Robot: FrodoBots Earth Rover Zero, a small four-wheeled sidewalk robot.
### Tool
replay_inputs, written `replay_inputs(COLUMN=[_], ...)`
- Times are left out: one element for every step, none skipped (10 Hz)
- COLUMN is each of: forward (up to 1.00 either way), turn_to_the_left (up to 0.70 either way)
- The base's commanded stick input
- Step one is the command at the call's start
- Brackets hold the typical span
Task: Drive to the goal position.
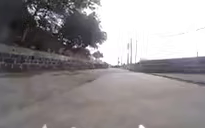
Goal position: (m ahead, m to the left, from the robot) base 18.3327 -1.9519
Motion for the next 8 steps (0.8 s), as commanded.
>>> replay_inputs(forward=[0.70,0.70,0.70,0.70,0.70,0.70,0.70,0.70], turn_to_the_left=[0.00,0.00,0.00,0.00,0.00,0.00,0.00,0.00])
